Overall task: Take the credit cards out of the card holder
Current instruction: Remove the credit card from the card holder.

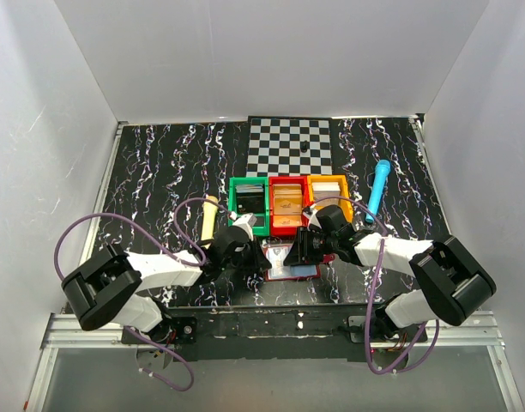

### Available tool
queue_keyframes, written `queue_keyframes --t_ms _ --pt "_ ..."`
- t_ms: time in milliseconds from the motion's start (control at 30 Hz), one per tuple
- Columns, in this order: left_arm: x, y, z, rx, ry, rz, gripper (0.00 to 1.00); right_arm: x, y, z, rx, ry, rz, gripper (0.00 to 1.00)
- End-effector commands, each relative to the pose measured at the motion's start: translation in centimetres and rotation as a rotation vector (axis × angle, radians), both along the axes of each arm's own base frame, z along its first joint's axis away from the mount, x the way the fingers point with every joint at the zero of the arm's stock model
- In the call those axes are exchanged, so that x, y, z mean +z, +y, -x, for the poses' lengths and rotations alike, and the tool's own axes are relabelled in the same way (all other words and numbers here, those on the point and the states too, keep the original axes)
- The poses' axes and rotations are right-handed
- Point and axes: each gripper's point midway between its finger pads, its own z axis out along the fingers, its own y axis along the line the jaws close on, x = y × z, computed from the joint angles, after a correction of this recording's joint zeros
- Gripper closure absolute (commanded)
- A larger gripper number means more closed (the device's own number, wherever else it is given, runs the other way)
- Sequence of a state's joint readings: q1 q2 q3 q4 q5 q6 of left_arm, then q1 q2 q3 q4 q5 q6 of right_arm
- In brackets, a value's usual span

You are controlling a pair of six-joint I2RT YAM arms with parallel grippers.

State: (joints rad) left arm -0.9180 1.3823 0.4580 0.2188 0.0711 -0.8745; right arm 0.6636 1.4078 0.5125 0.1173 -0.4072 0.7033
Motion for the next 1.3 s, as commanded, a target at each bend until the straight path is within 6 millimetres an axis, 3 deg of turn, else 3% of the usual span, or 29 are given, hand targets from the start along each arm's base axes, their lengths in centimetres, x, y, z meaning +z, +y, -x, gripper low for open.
queue_keyframes --t_ms 0,767,1267 --pt "0.0 -0.2 -1.1 0.016 -0.014 -0.042 0.96 1.0 0.9 -0.5 0.018 -0.034 -0.042 0.59" --pt "-2.8 0.8 -0.7 0.028 0.044 -0.116 1.00 0.3 1.0 -0.1 0.037 -0.004 -0.039 0.59" --pt "-3.4 0.5 -0.4 0.014 0.065 -0.108 1.00 1.9 2.1 0.1 0.064 -0.027 -0.144 0.60"
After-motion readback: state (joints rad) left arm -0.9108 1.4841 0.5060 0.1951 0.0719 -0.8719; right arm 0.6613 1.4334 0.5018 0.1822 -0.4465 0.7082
